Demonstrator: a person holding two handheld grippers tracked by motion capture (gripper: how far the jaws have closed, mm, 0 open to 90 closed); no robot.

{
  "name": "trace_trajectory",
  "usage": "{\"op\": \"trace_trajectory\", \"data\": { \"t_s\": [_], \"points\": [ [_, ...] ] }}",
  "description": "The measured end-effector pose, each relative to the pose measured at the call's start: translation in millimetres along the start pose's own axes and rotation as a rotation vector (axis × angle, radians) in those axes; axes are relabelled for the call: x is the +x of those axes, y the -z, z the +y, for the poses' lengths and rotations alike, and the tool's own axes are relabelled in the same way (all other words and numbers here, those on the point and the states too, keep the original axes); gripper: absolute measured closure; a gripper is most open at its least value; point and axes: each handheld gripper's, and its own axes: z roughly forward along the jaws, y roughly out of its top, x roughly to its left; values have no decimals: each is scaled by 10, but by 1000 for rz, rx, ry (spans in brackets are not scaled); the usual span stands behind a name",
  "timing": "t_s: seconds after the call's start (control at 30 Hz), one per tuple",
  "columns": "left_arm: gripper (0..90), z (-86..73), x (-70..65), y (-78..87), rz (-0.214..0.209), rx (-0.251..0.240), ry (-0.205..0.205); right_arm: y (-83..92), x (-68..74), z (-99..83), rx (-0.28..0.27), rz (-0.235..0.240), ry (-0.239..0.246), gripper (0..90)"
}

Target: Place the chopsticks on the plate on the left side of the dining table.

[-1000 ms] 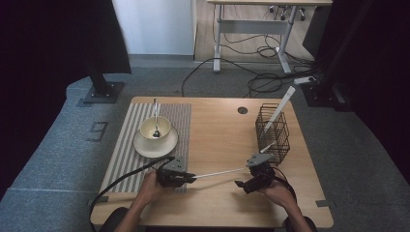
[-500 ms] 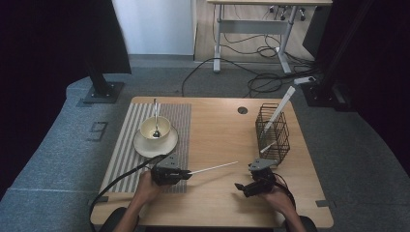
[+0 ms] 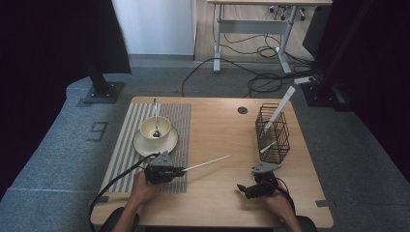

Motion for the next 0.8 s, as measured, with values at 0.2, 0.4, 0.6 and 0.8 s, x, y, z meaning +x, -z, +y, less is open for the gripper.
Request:
{"op": "trace_trajectory", "data": {
  "t_s": [0.2,0.4,0.6,0.8],
  "points": [
    [836,-66,85,49,20,-8,37,-11,-24,-57,21,-4,-3,29],
    [836,-106,130,82,45,-9,60,-4,-42,-66,28,-10,-9,34],
    [836,-167,213,147,73,-22,98,-15,-34,-66,47,-18,10,26],
    [837,-217,288,218,101,-30,128,-19,-34,-65,52,-16,12,14]
  ]
}}
